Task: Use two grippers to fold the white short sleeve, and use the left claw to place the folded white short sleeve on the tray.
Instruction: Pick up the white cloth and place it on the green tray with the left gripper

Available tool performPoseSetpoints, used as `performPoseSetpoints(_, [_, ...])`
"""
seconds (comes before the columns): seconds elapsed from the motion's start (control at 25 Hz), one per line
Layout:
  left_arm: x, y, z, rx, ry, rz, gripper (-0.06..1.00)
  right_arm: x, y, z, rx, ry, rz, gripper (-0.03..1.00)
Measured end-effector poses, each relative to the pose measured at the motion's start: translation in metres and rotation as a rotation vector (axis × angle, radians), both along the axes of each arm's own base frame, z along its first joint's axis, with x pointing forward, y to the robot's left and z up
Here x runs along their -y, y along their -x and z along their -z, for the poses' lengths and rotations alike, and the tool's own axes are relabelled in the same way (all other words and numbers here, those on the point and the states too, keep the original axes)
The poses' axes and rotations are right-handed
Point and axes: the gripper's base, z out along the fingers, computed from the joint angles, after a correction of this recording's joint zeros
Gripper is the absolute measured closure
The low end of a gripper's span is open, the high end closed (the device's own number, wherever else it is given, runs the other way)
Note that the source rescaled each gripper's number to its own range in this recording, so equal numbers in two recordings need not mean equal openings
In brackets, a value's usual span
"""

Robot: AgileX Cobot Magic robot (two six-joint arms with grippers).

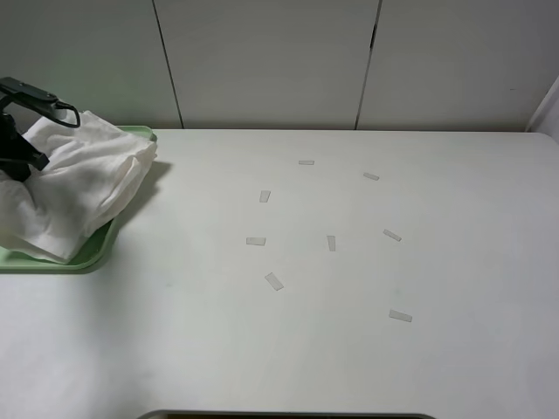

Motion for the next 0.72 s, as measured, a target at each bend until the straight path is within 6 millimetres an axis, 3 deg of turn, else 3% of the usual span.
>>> performPoseSetpoints(0.16, [-0.024, 0.004, 0.0, 0.024, 0.015, -0.077, 0.87, 0.0, 0.0, 0.0, 0.0, 0.0, 0.0, -0.03])
performPoseSetpoints(0.52, [-0.028, 0.005, 0.0, 0.027, 0.039, -0.147, 0.86, 0.0, 0.0, 0.0, 0.0, 0.0, 0.0, -0.03])
performPoseSetpoints(0.6, [-0.033, 0.008, 0.0, 0.018, 0.039, -0.194, 0.81, 0.0, 0.0, 0.0, 0.0, 0.0, 0.0, -0.03])
performPoseSetpoints(0.68, [-0.034, 0.006, 0.0, 0.038, 0.033, -0.192, 0.69, 0.0, 0.0, 0.0, 0.0, 0.0, 0.0, -0.03])
performPoseSetpoints(0.72, [-0.034, 0.006, 0.0, 0.038, 0.033, -0.192, 0.69, 0.0, 0.0, 0.0, 0.0, 0.0, 0.0, -0.03])
